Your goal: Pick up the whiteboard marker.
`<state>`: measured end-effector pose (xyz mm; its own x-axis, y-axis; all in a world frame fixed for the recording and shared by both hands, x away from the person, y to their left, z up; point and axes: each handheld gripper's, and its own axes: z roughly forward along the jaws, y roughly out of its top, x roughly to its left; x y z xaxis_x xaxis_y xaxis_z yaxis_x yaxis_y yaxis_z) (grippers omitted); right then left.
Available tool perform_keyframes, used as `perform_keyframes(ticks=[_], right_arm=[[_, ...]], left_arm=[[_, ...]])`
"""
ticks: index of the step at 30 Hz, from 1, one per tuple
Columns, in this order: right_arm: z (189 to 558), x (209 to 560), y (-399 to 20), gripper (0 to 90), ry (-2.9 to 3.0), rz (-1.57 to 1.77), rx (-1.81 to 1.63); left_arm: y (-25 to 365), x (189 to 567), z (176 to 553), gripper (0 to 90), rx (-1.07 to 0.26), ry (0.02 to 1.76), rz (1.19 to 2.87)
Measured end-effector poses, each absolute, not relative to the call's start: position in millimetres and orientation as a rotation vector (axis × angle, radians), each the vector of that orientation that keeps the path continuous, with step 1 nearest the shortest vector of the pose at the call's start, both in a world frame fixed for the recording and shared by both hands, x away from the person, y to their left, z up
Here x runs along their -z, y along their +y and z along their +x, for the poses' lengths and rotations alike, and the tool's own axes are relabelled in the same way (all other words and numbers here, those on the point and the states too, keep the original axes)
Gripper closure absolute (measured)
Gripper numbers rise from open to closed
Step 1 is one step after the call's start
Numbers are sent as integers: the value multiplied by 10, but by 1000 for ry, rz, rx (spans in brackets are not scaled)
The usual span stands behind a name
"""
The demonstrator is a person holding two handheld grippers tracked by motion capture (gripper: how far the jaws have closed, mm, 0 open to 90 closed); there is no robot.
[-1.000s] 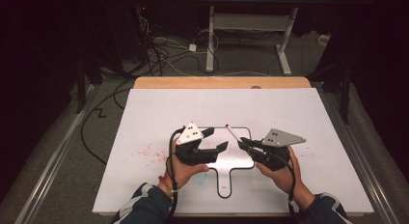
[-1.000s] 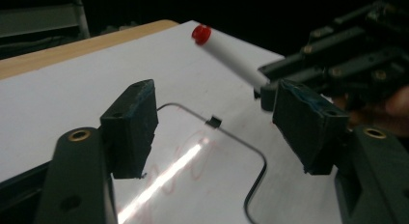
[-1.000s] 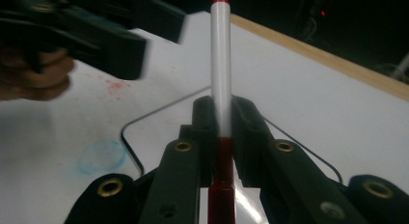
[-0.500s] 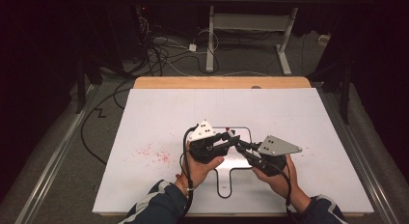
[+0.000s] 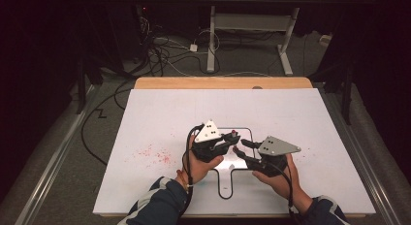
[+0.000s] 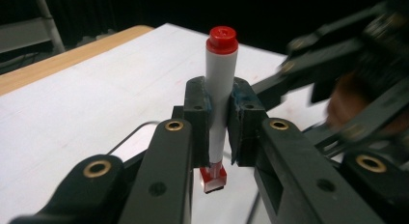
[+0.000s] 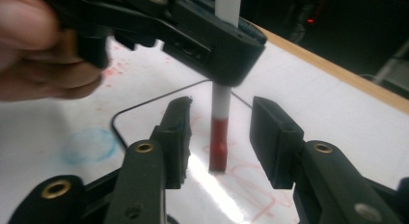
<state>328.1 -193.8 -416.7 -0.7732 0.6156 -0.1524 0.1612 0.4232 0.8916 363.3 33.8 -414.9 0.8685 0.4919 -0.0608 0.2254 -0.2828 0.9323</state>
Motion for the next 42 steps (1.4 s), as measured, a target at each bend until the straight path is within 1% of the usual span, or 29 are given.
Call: perform_keyframes(ticks=[2, 3, 4, 5, 9, 11, 12, 18, 22, 29, 31, 33, 38, 42], right_arm=[[3278, 4151, -2085, 497, 2214, 694, -1282], [3279, 4150, -2144, 483, 2208, 706, -1276], [3277, 4151, -2204, 474, 2203, 724, -1254], [3275, 4154, -2265, 465, 2201, 743, -1235], [3250, 4177, -2484, 455, 2191, 813, -1196], [3240, 4182, -2525, 452, 2188, 823, -1185], [3231, 4186, -2566, 449, 2189, 826, -1169], [3179, 4200, -2717, 409, 2160, 870, -1115], [3157, 4202, -2725, 395, 2145, 872, -1094], [3144, 4225, -2678, 380, 2152, 852, -1085], [3143, 4225, -2677, 380, 2149, 849, -1087], [3141, 4228, -2679, 380, 2148, 848, -1087], [3137, 4239, -2683, 379, 2151, 834, -1092], [3116, 4242, -2660, 374, 2153, 807, -1093]], left_arm=[[415, 4197, 3679, 787, -306, 540, 1910], [510, 4241, 3733, 786, -315, 573, 1941], [510, 4241, 3733, 787, -315, 573, 1941], [607, 4271, 3788, 787, -306, 605, 1966], [715, 4285, 3826, 787, -325, 632, 2021], [776, 4288, 3834, 787, -350, 659, 2053], [821, 4289, 3847, 787, -342, 674, 2062], [886, 4309, 3870, 787, -395, 729, 2085], [854, 4334, 3846, 787, -369, 724, 2064], [604, 4415, 3760, 788, -390, 668, 2031], [599, 4420, 3754, 788, -391, 654, 2030], [670, 4418, 3759, 788, -404, 653, 2015], [975, 4417, 3825, 788, -359, 690, 1888], [1084, 4522, 3811, 788, -336, 636, 1863]])
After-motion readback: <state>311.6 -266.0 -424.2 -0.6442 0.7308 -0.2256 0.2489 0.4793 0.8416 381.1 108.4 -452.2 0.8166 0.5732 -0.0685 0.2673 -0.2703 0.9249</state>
